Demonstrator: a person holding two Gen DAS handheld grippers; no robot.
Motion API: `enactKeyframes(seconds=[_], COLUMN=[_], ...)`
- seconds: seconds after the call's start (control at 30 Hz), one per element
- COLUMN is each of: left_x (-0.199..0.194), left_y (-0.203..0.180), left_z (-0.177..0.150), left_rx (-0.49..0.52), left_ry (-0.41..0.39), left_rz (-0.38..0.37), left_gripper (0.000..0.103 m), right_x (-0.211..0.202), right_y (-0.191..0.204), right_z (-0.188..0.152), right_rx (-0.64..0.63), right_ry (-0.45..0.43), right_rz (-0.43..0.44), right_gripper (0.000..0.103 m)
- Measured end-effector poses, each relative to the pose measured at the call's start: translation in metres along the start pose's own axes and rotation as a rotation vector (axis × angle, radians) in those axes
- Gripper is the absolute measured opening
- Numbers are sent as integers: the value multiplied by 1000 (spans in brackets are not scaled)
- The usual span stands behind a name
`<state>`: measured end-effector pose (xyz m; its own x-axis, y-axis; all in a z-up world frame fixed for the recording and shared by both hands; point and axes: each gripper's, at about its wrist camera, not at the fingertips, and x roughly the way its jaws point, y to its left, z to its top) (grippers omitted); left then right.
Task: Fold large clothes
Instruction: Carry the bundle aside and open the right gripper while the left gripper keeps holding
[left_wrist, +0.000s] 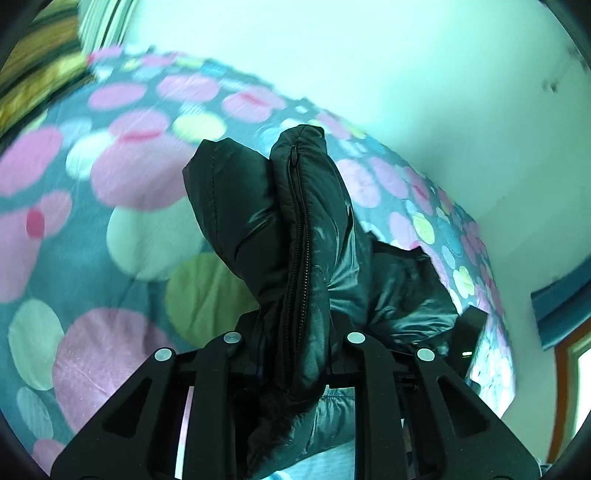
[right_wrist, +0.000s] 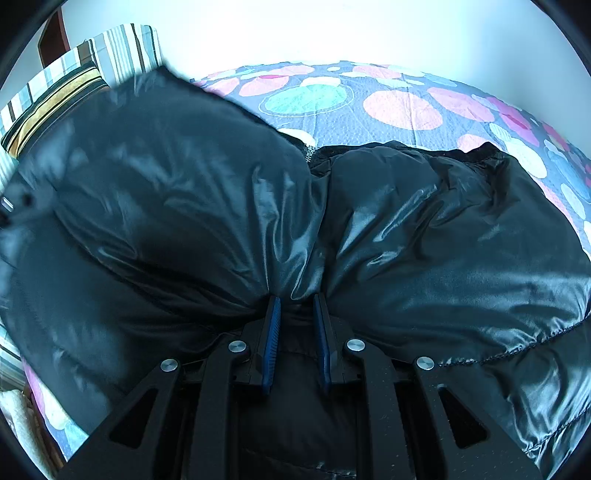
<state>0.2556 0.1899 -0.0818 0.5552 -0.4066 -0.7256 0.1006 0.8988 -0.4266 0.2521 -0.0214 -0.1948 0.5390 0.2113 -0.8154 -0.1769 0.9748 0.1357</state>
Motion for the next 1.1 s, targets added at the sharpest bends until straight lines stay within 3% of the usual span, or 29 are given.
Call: enactKeyframes(seconds=[0.13,0.23,0.43,0.57,0.73,0.93,1.1], left_x=[-1,-6,-8,-7,2,21,44], left_y=[-35,-47,-75,-98,-133,-184,-223], left_z=[4,8,7,2,-4,-19,-39], left_rx=[81,94,155,201,257,334,375], left_ry=[-26,-34,-42,-57,-72,-78,-67], left_rz=[83,104,184,225,260,301,323], left_gripper=[20,20,20,20,20,20,20], right_x=[0,-10,-66,-106,-138,-156,-158], right_y=[0,0,-25,-68,-118,-174,-222], right_z=[2,2,-3,-14,-38,-75,-98], right_rx=[-12,-29,-13,42,120,208,296], right_ry=[-1,-31,-119,-172,-197,-196,-180], right_rz=[-3,-14,2,-28,-84,-183,-195], right_gripper=[18,18,23,31,32,32,32])
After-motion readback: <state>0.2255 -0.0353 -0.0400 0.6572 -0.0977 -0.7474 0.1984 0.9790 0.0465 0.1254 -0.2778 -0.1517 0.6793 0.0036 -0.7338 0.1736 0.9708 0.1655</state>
